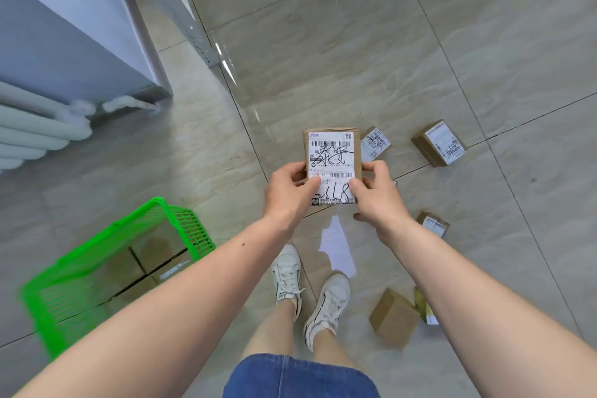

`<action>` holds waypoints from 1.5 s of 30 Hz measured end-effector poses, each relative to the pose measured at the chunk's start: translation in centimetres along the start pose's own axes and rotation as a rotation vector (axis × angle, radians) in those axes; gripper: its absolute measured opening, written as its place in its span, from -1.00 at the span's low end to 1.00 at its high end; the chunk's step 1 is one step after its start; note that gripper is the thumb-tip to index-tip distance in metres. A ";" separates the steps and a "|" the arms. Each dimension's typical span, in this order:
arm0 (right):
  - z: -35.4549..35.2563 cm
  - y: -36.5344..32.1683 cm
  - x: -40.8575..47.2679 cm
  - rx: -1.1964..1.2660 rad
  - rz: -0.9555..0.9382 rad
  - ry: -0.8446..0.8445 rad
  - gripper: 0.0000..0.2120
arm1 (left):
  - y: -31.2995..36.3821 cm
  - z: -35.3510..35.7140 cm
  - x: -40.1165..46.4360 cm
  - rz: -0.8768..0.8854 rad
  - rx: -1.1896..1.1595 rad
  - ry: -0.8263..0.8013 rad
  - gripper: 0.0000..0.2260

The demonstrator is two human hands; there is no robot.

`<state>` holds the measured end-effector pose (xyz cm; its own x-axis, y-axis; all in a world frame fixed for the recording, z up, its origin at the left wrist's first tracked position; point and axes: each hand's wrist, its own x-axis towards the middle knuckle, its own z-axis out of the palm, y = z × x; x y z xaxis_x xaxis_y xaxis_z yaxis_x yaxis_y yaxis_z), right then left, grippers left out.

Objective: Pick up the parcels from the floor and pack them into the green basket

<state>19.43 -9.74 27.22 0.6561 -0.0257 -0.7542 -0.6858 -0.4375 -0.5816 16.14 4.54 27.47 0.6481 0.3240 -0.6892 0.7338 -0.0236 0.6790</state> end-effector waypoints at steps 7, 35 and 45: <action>1.1 -1.3 -5.5 0.010 -0.066 0.019 -0.75 | 1.1 -3.7 -5.5 0.047 -0.053 0.041 -0.76; 35.2 4.6 -28.1 -0.269 -0.154 -0.359 -0.79 | -23.4 -36.7 -23.1 0.021 -0.169 0.309 -0.66; 51.4 8.1 -28.5 -0.324 -0.168 -0.384 -0.76 | -34.9 -47.2 -20.0 -0.064 -0.250 0.480 -0.77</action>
<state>-21.03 33.69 28.39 0.5443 0.3734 -0.7512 -0.4086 -0.6640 -0.6261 -32.06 43.55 29.51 0.3944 0.7143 -0.5780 0.6601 0.2174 0.7191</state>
